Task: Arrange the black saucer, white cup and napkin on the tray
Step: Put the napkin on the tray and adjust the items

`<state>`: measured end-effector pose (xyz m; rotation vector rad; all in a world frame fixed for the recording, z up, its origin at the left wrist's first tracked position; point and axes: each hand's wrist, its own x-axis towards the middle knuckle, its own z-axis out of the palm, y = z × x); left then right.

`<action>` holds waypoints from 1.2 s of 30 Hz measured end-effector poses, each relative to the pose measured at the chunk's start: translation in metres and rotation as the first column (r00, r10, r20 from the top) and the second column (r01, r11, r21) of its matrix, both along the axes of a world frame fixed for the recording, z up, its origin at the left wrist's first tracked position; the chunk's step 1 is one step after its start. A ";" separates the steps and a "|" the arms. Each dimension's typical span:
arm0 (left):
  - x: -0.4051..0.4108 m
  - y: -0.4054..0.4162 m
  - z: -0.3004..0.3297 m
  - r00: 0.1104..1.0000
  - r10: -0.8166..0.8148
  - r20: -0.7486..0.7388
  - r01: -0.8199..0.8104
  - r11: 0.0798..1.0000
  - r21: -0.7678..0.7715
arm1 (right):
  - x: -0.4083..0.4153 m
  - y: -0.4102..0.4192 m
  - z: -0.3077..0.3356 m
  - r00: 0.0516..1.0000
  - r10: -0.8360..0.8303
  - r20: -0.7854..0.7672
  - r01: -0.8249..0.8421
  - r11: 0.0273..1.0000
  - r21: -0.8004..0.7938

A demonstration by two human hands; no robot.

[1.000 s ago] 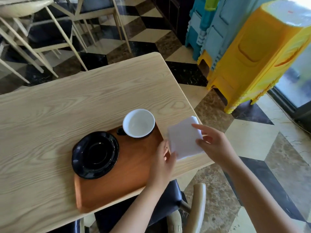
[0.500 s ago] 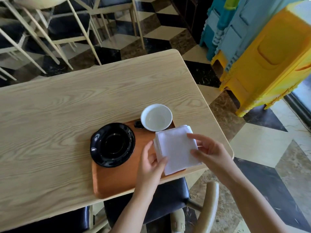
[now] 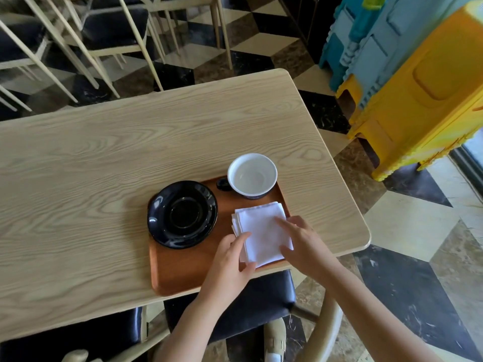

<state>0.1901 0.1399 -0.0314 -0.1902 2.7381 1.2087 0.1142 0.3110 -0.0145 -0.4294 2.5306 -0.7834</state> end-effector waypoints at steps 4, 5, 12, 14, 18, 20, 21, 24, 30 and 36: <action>0.002 0.002 -0.007 0.999 -0.033 -0.026 0.030 0.995 -0.094 | 0.007 -0.004 -0.005 0.999 0.002 -0.051 0.001 0.998 0.060; 0.002 0.002 -0.007 0.999 -0.042 -0.033 0.037 0.989 -0.144 | 0.008 -0.005 -0.005 0.998 0.013 -0.067 -0.007 0.996 0.091; 0.008 0.003 -0.011 0.981 -0.157 -0.113 0.084 0.871 -0.485 | 0.018 -0.002 -0.011 0.892 0.288 -0.347 -0.155 0.919 0.363; 0.010 0.002 -0.015 0.976 -0.190 -0.105 0.111 0.854 -0.508 | 0.021 -0.001 -0.015 0.878 0.322 -0.355 -0.179 0.908 0.379; 0.010 0.001 -0.021 0.975 -0.209 -0.071 0.145 0.848 -0.511 | 0.024 -0.001 -0.012 0.883 0.338 -0.325 -0.188 0.890 0.416; 0.011 0.000 -0.021 0.975 -0.213 -0.065 0.149 0.842 -0.518 | 0.025 -0.003 -0.012 0.889 0.331 -0.315 -0.186 0.892 0.413; 0.010 -0.001 -0.021 0.975 -0.215 -0.058 0.155 0.842 -0.516 | 0.026 -0.004 -0.013 0.892 0.326 -0.314 -0.183 0.893 0.410; 0.010 -0.003 -0.019 0.974 -0.225 -0.040 0.176 0.850 -0.497 | 0.027 -0.014 -0.008 0.904 0.295 -0.310 -0.141 0.889 0.436; 0.012 -0.031 0.006 0.966 -0.213 -0.149 0.109 0.852 -0.511 | 0.021 -0.059 0.007 0.865 0.249 -0.435 -0.103 0.938 0.331; 0.041 -0.097 0.008 0.997 -0.035 -0.062 -0.010 0.789 -0.614 | 0.026 -0.109 0.008 0.810 0.364 -0.459 -0.267 0.927 0.264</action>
